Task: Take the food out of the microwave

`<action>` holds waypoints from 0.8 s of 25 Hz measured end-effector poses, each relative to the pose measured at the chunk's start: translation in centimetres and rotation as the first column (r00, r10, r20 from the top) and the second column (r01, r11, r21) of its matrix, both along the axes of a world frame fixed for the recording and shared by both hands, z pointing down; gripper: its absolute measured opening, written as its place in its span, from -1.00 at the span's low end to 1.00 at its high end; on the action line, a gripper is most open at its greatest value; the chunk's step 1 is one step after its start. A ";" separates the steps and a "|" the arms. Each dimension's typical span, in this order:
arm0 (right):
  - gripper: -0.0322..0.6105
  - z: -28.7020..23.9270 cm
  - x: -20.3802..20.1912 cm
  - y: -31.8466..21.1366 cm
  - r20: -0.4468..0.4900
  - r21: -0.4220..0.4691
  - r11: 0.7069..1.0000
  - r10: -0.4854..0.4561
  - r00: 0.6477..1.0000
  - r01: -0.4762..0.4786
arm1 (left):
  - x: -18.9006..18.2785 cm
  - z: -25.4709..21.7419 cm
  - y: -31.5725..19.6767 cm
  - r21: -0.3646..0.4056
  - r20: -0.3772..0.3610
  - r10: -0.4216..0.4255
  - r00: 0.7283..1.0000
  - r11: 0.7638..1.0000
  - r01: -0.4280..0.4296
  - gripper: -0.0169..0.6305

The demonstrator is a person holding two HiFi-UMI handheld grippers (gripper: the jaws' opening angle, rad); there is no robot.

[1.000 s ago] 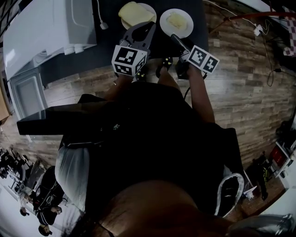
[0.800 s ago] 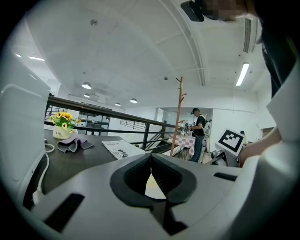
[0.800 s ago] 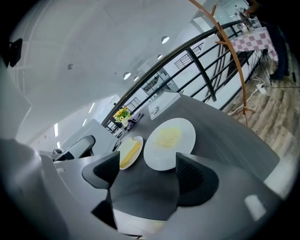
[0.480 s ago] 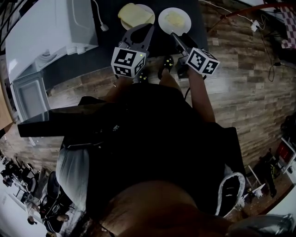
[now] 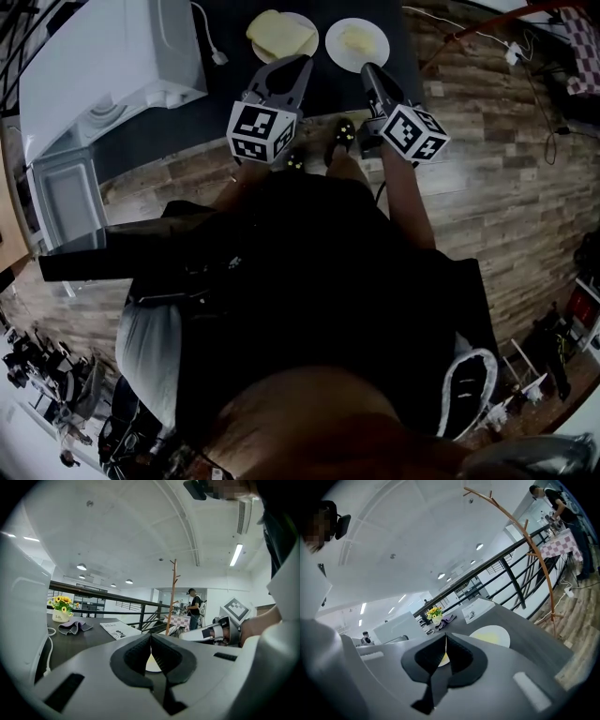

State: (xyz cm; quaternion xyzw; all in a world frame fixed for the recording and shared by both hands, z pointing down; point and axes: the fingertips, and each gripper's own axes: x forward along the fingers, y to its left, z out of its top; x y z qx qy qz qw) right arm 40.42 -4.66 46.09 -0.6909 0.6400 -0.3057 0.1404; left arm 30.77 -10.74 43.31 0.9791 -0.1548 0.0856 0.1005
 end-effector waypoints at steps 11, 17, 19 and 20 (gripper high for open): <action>-0.89 -4.1 -1.9 0.2 -0.198 0.030 0.999 -0.037 0.979 0.044 | -1.4 -1.0 0.8 0.022 -0.013 0.037 0.999 0.999 -0.036 -0.92; -0.89 -6.1 -2.4 0.6 -0.285 0.069 0.997 -0.016 0.958 0.037 | -1.7 -1.5 1.2 0.039 -0.019 0.056 0.998 0.998 -0.055 -0.92; -0.89 -6.6 -2.6 0.9 -0.307 0.077 0.996 -0.013 0.952 0.038 | -2.0 -1.5 1.3 0.043 -0.021 0.059 0.998 0.997 -0.058 -0.92; -0.89 -6.8 -2.7 0.9 -0.314 0.080 0.996 -0.011 0.949 0.038 | -2.1 -1.6 1.3 0.045 -0.021 0.060 0.998 0.997 -0.059 -0.92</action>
